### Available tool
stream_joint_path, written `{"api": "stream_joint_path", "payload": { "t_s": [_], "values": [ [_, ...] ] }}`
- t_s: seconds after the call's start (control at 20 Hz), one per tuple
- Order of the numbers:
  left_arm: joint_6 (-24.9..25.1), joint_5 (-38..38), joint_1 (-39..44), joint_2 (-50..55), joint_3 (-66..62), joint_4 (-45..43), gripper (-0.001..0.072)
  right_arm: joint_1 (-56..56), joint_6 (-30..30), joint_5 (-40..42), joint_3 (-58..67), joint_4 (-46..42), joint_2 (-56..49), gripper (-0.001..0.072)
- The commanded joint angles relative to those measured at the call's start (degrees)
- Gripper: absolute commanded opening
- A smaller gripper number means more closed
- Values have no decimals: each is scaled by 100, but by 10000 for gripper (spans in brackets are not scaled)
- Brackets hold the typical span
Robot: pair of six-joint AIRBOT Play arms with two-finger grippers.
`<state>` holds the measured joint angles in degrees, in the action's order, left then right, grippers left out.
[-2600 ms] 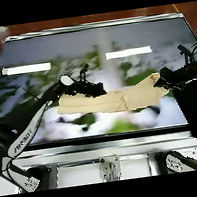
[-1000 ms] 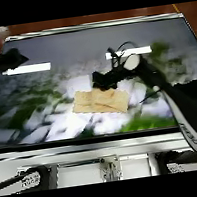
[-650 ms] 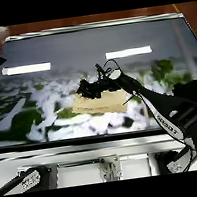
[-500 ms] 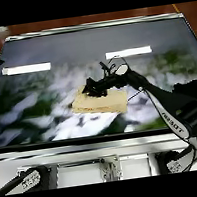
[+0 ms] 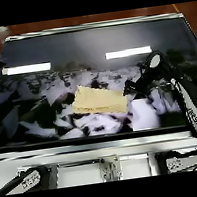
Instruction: Fold the shirts.
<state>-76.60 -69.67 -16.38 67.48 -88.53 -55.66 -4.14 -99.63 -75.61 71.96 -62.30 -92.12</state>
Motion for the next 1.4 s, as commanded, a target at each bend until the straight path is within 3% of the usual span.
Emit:
{"api": "stream_joint_path", "payload": {
  "t_s": [0.0,0.25,0.3,0.35,0.4,0.5,0.65,1.0,1.35],
  "values": [
    [-129,-11,31,-4,4,42,37,166,339,691,-461,697,-297,689],
    [-173,-24,275,-4,4,66,37,166,1054,1069,-476,2284,-1038,668],
    [-225,-13,339,-4,4,61,37,166,1239,1038,-476,2505,-1069,483],
    [-282,15,404,-4,2,63,37,166,1456,984,-476,2651,-1049,149],
    [-280,20,470,-4,2,81,37,197,1718,968,-476,2730,-966,72],
    [-280,20,651,-7,2,103,37,417,2085,960,-476,2730,-577,59],
    [-280,37,953,-4,2,125,37,1309,2168,750,-476,2706,330,59],
    [-389,203,1480,-9,2,127,37,4597,1523,85,-474,1399,2479,59],
    [-428,-13,1644,-44,2,214,37,7281,1617,-90,-476,772,2935,59]
  ]
}}
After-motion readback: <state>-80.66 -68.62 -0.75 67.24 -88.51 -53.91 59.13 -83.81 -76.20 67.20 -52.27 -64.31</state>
